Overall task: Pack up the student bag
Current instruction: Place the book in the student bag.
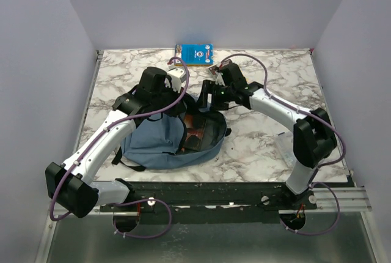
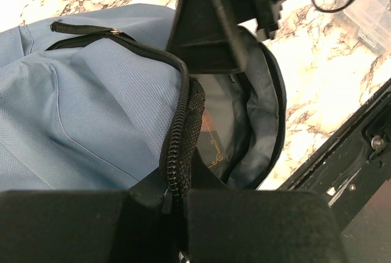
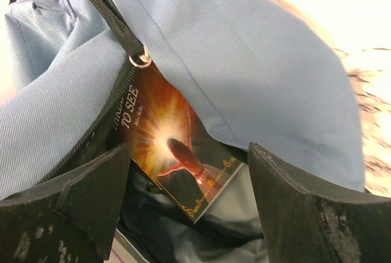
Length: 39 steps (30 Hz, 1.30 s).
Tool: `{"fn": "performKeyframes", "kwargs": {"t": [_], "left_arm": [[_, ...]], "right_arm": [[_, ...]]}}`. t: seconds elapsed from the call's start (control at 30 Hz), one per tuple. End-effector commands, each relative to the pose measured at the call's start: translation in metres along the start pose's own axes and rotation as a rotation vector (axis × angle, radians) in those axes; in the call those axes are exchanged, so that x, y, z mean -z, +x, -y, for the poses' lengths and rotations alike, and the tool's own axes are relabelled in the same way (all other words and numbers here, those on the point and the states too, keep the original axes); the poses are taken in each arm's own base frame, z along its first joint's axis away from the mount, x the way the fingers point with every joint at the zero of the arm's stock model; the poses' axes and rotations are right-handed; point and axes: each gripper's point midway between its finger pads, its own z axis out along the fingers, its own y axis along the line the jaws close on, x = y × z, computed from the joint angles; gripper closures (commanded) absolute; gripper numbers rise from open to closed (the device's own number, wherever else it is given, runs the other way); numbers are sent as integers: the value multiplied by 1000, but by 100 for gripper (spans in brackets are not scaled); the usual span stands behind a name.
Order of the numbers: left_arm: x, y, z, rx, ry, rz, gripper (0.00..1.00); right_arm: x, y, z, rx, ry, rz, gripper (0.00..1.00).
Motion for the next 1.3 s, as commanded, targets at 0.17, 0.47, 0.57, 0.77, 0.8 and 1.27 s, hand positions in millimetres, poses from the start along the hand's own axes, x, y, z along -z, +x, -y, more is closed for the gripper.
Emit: {"fn": "performKeyframes", "kwargs": {"t": [0.17, 0.47, 0.57, 0.77, 0.8, 1.27], "left_arm": [[7, -18, 12, -11, 52, 64, 100], [7, -18, 13, -11, 55, 66, 100], [7, -18, 13, -9, 58, 65, 100], [6, -17, 12, -7, 53, 62, 100], [6, -17, 12, -8, 53, 61, 100], [8, -19, 14, -8, 61, 66, 100]], "right_arm": [[27, 43, -1, -3, 72, -13, 19], [4, 86, 4, -28, 84, -2, 19], [-2, 92, 10, -30, 89, -10, 18], [-24, 90, -12, -92, -57, -15, 20], [-28, 90, -12, -108, -53, -20, 22], [-55, 55, -76, -218, -346, 32, 42]]}}
